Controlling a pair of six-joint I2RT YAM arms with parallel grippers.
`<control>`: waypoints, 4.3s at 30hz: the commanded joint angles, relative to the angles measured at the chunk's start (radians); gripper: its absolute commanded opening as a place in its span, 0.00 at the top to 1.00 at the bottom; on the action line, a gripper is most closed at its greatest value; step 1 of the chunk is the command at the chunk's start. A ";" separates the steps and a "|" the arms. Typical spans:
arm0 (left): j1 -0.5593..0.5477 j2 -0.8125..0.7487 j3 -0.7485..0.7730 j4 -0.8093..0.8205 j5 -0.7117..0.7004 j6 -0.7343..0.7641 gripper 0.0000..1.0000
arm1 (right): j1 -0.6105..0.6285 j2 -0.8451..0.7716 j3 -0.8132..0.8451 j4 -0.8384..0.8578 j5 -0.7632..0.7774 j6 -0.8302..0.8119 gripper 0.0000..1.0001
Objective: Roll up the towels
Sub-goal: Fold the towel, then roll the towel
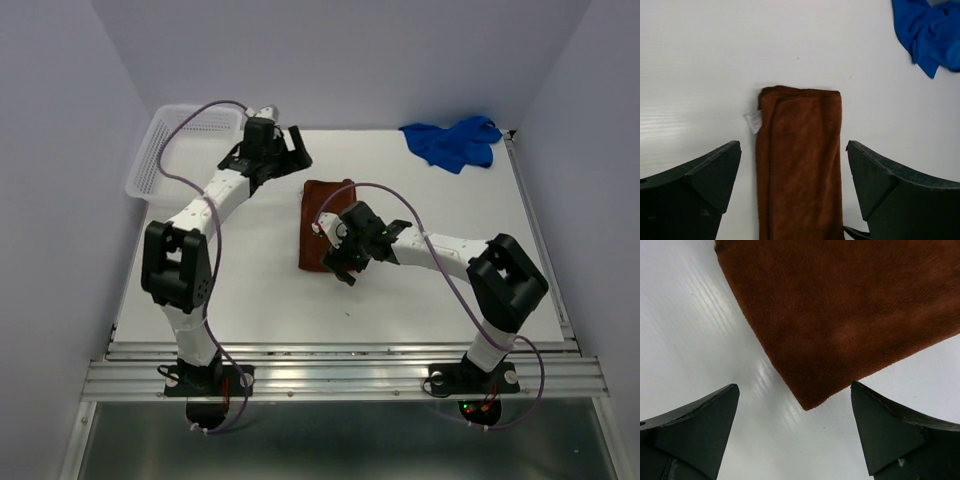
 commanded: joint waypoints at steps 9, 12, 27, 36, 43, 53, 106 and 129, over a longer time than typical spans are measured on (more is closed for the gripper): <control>0.066 -0.384 -0.468 0.007 -0.126 -0.105 0.01 | 0.039 0.076 0.008 0.014 0.124 0.001 0.23; 0.068 -0.405 -0.509 -0.010 -0.126 -0.122 0.01 | 0.052 0.079 0.016 0.003 0.239 0.006 0.15; 0.074 -0.410 -0.528 -0.036 -0.177 -0.128 0.01 | 0.124 0.056 0.056 -0.059 0.279 -0.034 0.29; 0.080 -0.441 -0.568 -0.033 -0.170 -0.118 0.01 | 0.124 0.137 0.057 -0.030 0.274 -0.025 0.58; 0.080 -0.473 -0.600 -0.045 -0.163 -0.113 0.01 | 0.124 0.073 0.120 -0.127 0.190 0.090 0.85; 0.080 -0.529 -0.660 -0.070 -0.085 -0.110 0.01 | 0.054 0.126 0.290 -0.313 0.068 0.247 0.93; -0.080 -0.149 -0.496 0.055 -0.031 -0.029 0.10 | -0.336 0.398 0.636 -0.480 -0.226 0.215 0.48; -0.098 -0.045 -0.399 0.018 -0.089 0.054 0.13 | -0.165 0.051 0.295 -0.144 -0.106 -0.094 0.28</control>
